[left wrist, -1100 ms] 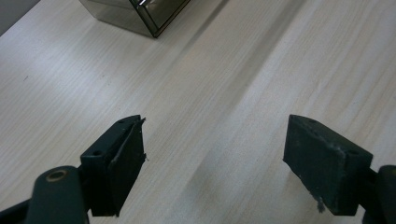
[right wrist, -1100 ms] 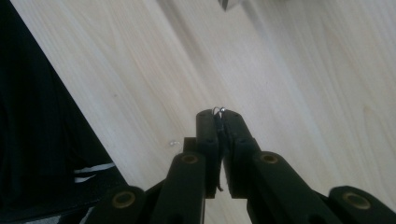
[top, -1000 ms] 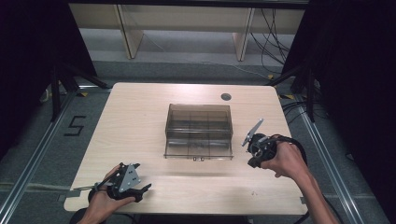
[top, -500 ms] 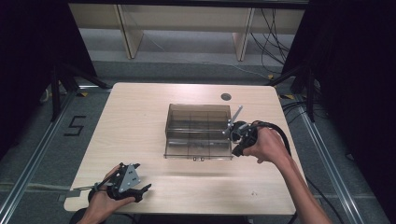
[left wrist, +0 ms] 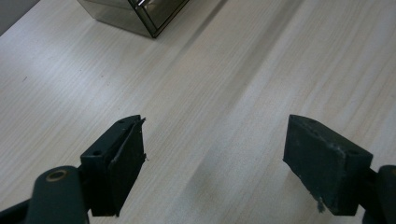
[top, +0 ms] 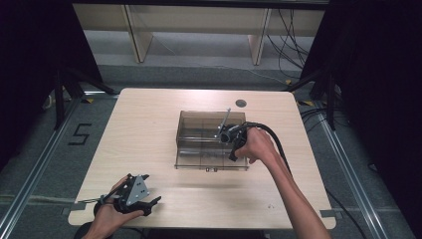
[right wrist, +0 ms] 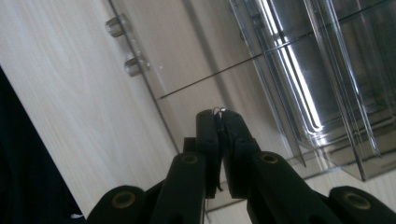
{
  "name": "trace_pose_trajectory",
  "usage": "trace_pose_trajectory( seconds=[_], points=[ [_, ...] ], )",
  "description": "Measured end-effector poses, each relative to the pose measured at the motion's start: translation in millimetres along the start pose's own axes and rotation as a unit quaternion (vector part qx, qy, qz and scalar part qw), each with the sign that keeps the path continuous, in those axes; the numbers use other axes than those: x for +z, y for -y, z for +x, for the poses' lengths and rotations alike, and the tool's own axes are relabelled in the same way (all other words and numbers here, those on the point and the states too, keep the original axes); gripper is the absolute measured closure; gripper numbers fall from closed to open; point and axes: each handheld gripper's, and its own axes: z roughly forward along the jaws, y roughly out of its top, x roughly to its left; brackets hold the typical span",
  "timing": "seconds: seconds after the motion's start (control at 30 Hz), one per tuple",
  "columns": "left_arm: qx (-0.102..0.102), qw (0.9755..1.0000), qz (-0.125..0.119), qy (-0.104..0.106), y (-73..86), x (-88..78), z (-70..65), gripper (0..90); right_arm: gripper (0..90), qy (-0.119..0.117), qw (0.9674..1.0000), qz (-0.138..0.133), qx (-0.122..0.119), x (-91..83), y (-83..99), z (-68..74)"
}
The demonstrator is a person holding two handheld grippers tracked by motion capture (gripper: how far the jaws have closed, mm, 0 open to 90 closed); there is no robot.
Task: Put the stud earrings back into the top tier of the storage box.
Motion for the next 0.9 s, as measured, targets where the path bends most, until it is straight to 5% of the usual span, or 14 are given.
trace_pose_trajectory(
  seconds=[0.3, 0.53, 0.9],
  points=[
    [-0.004, 1.0000, -0.002, 0.000, 0.3, 1.0, -0.3, 19.8, 86.7, -0.004, 0.9988, 0.035, 0.034, 16.6, -2.9, -12.4],
    [-0.011, 0.9999, -0.008, -0.002, 0.4, 1.1, -1.2, 19.8, 86.1, -0.001, 0.9986, 0.044, 0.030, 22.0, -6.1, -14.6],
    [0.000, 1.0000, 0.003, -0.004, 0.2, 0.9, -0.3, 19.7, 78.9, 0.014, 0.9990, -0.006, 0.043, -5.4, 10.9, -14.1]
  ],
)
